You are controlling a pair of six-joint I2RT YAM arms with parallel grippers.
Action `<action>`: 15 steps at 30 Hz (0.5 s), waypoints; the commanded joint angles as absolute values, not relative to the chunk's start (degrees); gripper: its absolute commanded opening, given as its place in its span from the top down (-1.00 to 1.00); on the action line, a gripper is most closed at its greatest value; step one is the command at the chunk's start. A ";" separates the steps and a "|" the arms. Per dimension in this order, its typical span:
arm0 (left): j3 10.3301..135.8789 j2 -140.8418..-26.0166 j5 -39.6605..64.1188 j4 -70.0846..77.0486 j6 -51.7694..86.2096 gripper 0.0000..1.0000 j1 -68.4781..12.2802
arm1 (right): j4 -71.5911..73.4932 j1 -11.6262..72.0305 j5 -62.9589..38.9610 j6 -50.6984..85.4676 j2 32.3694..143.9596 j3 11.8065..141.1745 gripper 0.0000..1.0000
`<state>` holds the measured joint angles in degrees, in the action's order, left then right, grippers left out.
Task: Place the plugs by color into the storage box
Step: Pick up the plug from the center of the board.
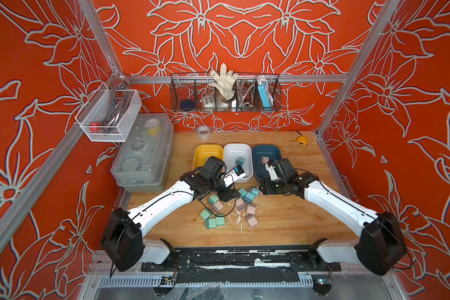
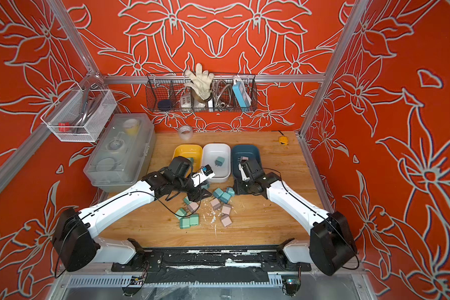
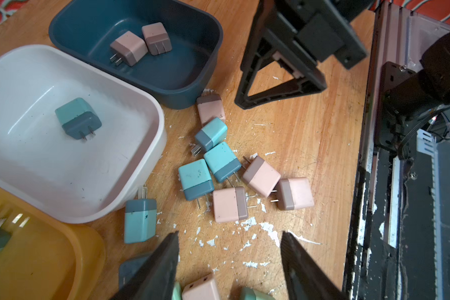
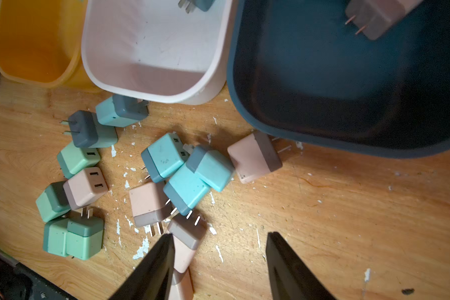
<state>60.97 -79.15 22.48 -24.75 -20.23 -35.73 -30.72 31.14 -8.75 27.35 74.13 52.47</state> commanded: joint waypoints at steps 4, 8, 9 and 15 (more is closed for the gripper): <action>65.15 -84.13 23.21 -26.22 -14.93 -0.25 -36.06 | -28.83 31.24 -5.61 27.95 68.81 49.52 -0.21; 69.10 -89.80 26.50 -27.25 -10.09 -0.25 -36.04 | -29.51 31.19 -3.59 27.26 66.60 48.93 -0.21; 70.12 -91.45 26.73 -27.25 -8.78 -0.25 -36.19 | -29.68 31.20 -2.99 26.93 65.82 48.59 -0.21; 79.06 -102.59 24.12 -31.75 -3.47 -0.23 -37.74 | -30.33 31.15 -0.27 26.38 61.96 45.63 -0.22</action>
